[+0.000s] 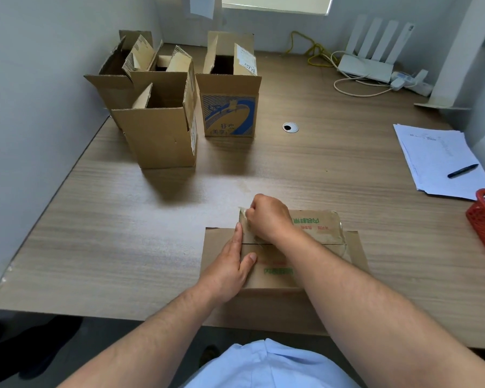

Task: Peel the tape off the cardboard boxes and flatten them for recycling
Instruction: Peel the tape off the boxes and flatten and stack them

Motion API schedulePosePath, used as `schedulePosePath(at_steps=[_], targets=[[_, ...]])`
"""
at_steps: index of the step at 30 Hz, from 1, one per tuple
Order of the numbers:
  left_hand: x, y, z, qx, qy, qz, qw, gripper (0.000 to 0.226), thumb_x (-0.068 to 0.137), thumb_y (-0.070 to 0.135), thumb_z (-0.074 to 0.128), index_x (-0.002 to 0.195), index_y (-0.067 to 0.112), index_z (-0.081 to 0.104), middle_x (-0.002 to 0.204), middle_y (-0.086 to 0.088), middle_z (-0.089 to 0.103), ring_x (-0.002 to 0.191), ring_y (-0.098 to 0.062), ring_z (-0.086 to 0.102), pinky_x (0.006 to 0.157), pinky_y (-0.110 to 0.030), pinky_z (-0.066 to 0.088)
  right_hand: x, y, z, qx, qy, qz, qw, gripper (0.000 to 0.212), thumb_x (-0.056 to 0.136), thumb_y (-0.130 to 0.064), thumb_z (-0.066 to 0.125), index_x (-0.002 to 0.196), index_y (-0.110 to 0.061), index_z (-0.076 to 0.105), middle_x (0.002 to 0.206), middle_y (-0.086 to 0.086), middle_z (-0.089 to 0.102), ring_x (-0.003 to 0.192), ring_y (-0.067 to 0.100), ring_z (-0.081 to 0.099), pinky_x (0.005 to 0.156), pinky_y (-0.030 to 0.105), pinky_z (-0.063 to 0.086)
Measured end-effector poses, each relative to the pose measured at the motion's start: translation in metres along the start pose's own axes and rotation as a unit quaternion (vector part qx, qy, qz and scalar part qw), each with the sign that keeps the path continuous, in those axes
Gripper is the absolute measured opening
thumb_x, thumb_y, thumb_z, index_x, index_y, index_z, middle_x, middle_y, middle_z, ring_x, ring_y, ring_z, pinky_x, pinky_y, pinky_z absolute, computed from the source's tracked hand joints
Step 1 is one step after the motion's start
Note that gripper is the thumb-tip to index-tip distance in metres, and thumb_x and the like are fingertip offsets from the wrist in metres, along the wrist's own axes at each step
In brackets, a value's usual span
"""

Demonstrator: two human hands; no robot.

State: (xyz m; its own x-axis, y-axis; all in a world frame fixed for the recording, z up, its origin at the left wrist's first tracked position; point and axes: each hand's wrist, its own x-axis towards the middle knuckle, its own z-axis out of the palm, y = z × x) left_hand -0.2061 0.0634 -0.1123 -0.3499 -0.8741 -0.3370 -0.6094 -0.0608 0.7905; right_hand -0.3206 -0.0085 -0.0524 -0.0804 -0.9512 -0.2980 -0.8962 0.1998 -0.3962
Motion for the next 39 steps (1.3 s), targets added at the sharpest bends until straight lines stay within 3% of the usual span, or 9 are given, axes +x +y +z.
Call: schedulePosePath(at_steps=[2,5,9,13,17,22,28,34,39], targets=[[0.001,0.001,0.002,0.000,0.001,-0.002,1.000,0.072,0.102,0.037,0.037,0.152,0.027,-0.014,0.162,0.007,0.005,0.147,-0.008,0.009,0.116,-0.023,0.014,-0.002,0.007,-0.001,0.078,0.003,0.025,0.997,0.019,0.091,-0.017,0.045,0.096,-0.007,0.059,0.104,0.014,0.066,0.098,0.032,0.061,0.083,0.035,0.049],[0.001,0.001,0.003,-0.005,0.006,-0.004,1.000,0.072,0.102,0.035,0.038,0.152,0.026,-0.014,0.161,0.005,0.009,0.146,-0.009,0.014,0.116,-0.024,0.018,-0.008,0.020,0.004,0.249,0.012,0.053,0.967,0.008,0.076,-0.021,0.046,0.072,-0.014,0.046,0.091,0.015,0.067,0.088,0.034,0.065,0.079,0.052,0.054],[0.001,0.001,0.003,-0.005,0.006,-0.002,1.000,0.074,0.102,0.034,0.039,0.151,0.027,-0.016,0.161,0.004,0.008,0.145,-0.009,0.016,0.109,-0.019,0.018,-0.027,0.031,0.002,0.367,0.018,0.085,0.926,0.015,0.085,-0.002,0.054,0.092,-0.015,0.050,0.096,0.008,0.063,0.084,0.021,0.065,0.073,0.046,0.059],[0.001,0.001,0.000,-0.002,0.009,0.007,1.000,0.077,0.102,0.035,0.040,0.149,0.033,-0.020,0.162,0.004,0.003,0.146,-0.011,0.013,0.111,-0.023,0.019,-0.028,0.052,0.002,0.179,0.059,0.022,0.982,0.037,0.084,-0.008,0.053,0.116,-0.026,0.055,0.087,-0.015,0.065,0.105,0.015,0.057,0.090,0.037,0.048],[0.005,0.002,-0.008,0.072,-0.010,0.005,0.997,0.071,0.101,0.040,0.039,0.150,0.039,-0.014,0.162,0.005,-0.013,0.149,-0.012,-0.002,0.116,-0.031,0.014,-0.037,0.057,0.001,0.170,0.025,-0.006,0.985,0.039,0.087,-0.008,0.056,0.121,-0.027,0.062,0.111,-0.003,0.064,0.107,0.018,0.058,0.097,0.033,0.045],[0.006,0.005,-0.013,0.121,-0.015,0.001,0.993,0.070,0.100,0.044,0.039,0.153,0.034,-0.007,0.161,0.009,-0.016,0.149,-0.011,-0.002,0.117,-0.034,0.019,-0.042,0.070,-0.006,0.141,-0.022,-0.053,0.988,0.026,0.089,-0.009,0.058,0.104,-0.025,0.072,0.092,-0.008,0.048,0.094,0.013,0.053,0.090,0.026,0.042],[0.008,0.004,-0.017,0.199,0.014,0.043,0.979,0.075,0.098,0.047,0.043,0.155,0.024,0.001,0.160,0.011,-0.016,0.148,-0.011,-0.001,0.119,-0.031,0.012,-0.048,0.062,-0.014,0.086,-0.054,-0.072,0.992,0.011,0.082,-0.029,0.067,0.091,-0.025,0.072,0.087,-0.013,0.057,0.093,0.011,0.059,0.085,0.027,0.048],[0.010,-0.004,-0.023,0.217,0.028,0.113,0.969,0.073,0.094,0.051,0.048,0.153,0.023,0.016,0.161,0.010,0.003,0.148,-0.006,0.002,0.121,-0.029,0.007,-0.041,0.052,-0.001,0.069,0.092,0.008,0.993,0.029,0.088,-0.029,0.062,0.113,-0.020,0.050,0.111,0.001,0.055,0.100,0.021,0.056,0.080,0.029,0.041],[0.011,-0.009,-0.031,0.229,-0.016,0.113,0.967,0.125,0.053,0.101,0.017,0.154,0.028,0.007,0.157,0.019,-0.009,0.141,0.002,0.002,0.119,-0.028,0.009,-0.046,0.048,0.018,-0.067,0.172,-0.066,0.981,0.020,0.097,-0.027,0.049,0.109,-0.012,0.054,0.107,0.008,0.057,0.091,0.027,0.059,0.068,0.029,0.036]])
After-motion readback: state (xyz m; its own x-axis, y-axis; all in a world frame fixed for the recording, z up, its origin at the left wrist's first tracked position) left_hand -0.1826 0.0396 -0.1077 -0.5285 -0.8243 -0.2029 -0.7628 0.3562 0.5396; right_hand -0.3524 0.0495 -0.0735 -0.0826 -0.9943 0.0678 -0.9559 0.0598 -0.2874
